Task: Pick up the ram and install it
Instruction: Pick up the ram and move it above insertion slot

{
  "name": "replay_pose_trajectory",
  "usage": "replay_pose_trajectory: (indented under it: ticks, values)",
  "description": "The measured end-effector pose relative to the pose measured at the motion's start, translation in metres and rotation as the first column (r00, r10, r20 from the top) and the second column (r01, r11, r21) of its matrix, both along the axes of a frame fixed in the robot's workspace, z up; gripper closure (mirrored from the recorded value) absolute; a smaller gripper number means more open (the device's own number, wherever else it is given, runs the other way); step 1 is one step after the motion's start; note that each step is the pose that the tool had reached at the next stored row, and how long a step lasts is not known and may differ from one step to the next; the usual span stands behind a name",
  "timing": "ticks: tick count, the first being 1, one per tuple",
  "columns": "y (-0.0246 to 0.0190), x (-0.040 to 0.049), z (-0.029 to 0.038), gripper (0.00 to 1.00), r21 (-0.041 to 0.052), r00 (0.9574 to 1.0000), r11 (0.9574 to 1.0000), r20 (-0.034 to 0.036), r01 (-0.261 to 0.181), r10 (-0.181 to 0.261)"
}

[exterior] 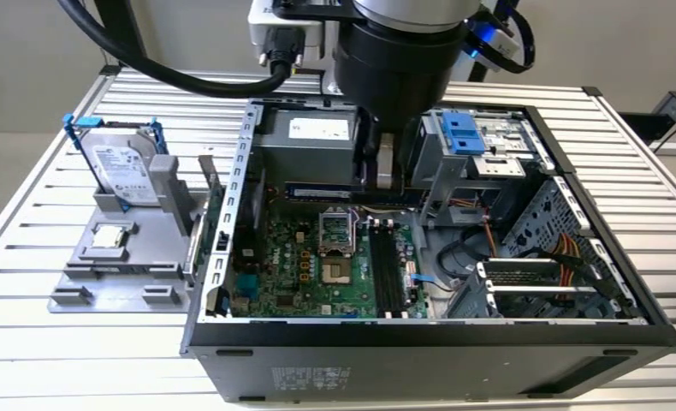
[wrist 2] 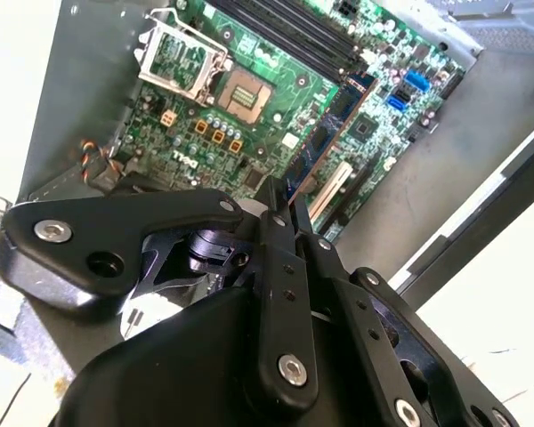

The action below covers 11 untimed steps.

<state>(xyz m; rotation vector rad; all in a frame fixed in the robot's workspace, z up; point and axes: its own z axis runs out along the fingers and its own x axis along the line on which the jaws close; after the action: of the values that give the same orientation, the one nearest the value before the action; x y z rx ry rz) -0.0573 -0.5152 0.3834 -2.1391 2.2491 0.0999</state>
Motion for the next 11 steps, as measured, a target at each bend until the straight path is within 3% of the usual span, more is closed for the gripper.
replay_pose_trajectory:
  ticks: [11]
  values:
    - [0.0, 0.0125, 0.0, 1.0, 0.0, 1.0, 1.0, 0.0, 0.0, 0.0]
